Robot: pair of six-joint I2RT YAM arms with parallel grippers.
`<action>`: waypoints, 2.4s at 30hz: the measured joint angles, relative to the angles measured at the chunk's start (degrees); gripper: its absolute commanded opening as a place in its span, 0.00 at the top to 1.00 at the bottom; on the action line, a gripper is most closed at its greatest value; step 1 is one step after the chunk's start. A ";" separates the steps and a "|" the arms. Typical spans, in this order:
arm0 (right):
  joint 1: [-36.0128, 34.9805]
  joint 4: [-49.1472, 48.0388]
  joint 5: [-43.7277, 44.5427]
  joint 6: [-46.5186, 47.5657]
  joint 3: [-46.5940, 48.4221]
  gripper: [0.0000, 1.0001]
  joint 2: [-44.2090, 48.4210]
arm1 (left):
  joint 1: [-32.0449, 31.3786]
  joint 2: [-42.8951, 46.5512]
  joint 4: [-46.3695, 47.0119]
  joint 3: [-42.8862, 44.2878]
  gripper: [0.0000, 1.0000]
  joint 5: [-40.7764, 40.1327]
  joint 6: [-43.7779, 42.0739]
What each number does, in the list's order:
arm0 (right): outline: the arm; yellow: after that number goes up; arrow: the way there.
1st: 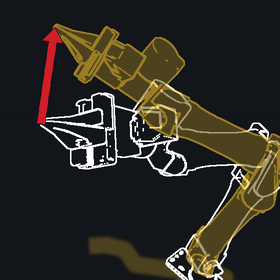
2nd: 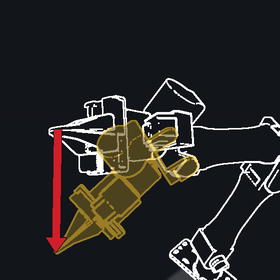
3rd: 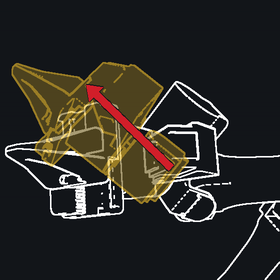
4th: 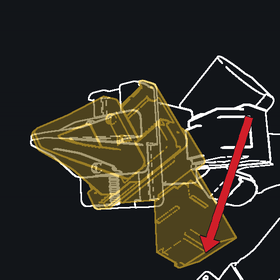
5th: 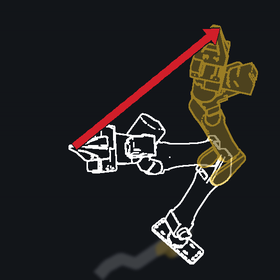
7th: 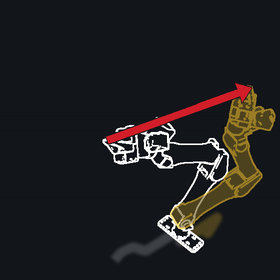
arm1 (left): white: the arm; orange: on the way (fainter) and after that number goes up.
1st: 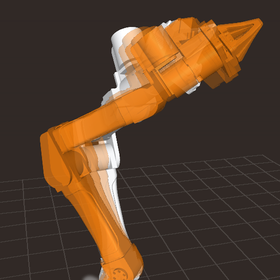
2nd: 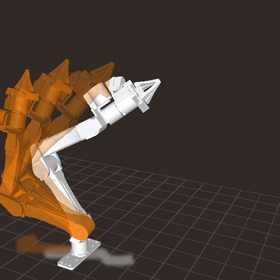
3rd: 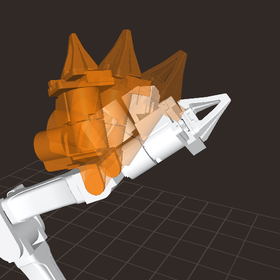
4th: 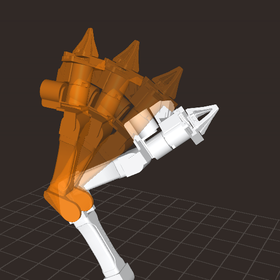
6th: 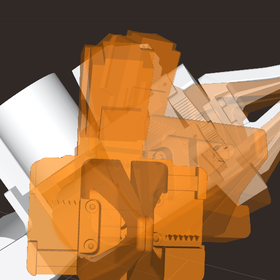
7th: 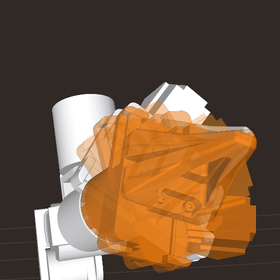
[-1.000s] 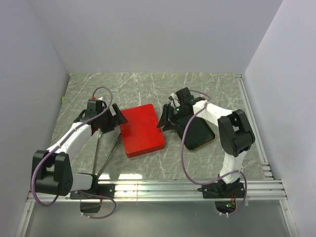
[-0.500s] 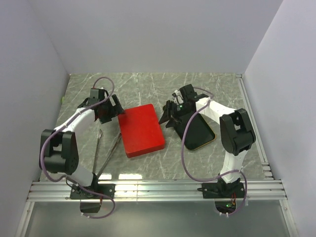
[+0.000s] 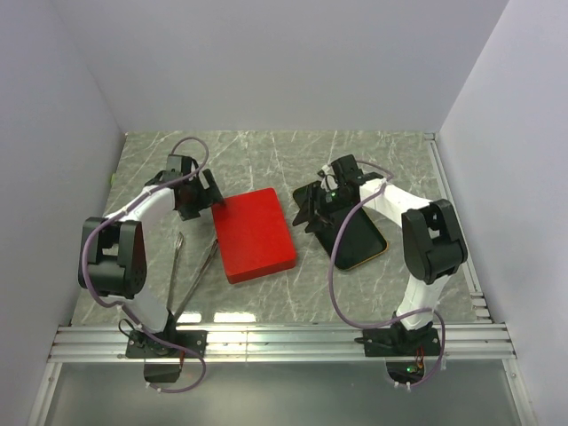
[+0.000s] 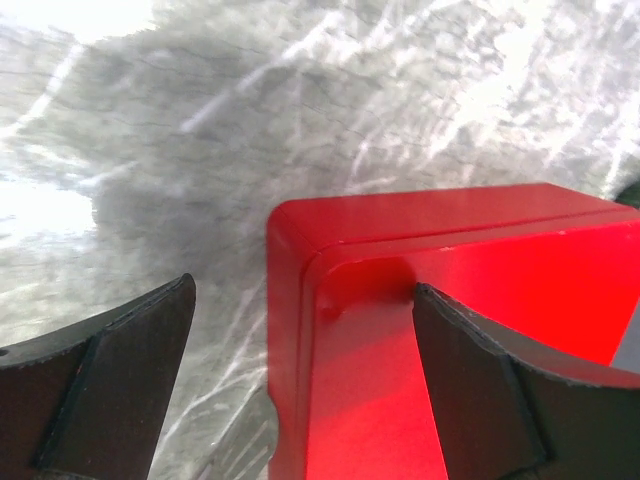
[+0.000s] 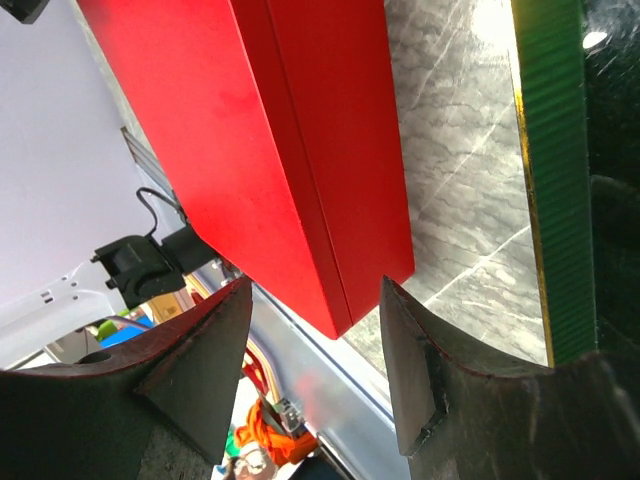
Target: Pack the cookies
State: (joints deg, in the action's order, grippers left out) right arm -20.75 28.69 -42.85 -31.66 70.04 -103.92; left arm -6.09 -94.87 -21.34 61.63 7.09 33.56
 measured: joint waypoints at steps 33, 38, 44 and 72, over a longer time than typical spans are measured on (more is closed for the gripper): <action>-0.50 9.40 4.92 -0.48 7.52 0.37 35.50 | 0.28 35.47 -0.04 -4.70 0.01 -3.69 -1.44; -3.48 8.35 10.82 0.26 5.68 0.36 45.99 | 0.28 44.02 5.33 -11.61 0.01 -4.52 -1.16; -5.97 2.75 21.73 3.43 -5.14 0.17 62.14 | 0.28 54.88 15.28 -22.53 0.01 -10.99 -2.40; -6.01 -7.58 35.78 14.29 -25.57 0.00 79.76 | 0.76 23.19 66.07 -48.68 0.01 -29.49 -17.53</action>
State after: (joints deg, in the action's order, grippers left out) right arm -26.76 21.10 -7.07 -17.37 44.47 -24.16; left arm -5.32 -71.68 44.73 12.95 -22.39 16.03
